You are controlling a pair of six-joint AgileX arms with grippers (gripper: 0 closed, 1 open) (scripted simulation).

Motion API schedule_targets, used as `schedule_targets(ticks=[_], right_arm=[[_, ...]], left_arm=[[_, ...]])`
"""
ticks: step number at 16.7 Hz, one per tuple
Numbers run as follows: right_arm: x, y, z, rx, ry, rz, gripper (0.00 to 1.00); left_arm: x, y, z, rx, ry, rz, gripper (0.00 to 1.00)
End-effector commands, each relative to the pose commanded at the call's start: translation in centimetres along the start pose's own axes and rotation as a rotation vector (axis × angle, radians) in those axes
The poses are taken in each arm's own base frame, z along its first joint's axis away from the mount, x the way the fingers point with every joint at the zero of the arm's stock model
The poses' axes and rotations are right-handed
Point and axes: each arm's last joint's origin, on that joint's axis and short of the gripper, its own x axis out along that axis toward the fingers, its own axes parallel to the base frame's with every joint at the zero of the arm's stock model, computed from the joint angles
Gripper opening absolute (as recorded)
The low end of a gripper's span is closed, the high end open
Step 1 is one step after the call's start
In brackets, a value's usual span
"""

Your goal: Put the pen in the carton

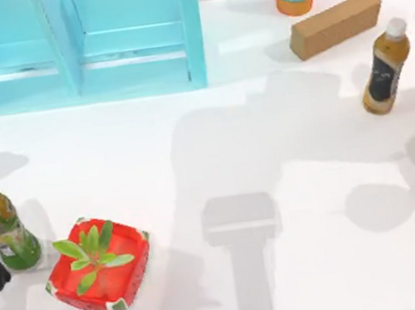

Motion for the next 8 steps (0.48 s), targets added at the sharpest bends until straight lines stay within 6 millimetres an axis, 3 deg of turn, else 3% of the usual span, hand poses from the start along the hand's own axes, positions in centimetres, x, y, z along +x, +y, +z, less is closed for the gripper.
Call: schedule_targets(ticks=[4,8], right_arm=[[3.1,-1.8,3.1,0.261,0.032,-0.082,0.0],[3.7,-2.2,3.7,0.315,0.039,-0.091,0.0]], left_arm=[[0.0,0.0,0.0,0.0,0.0,0.0,1.0],[0.0,0.0,0.0,0.0,0.0,0.0,1.0]])
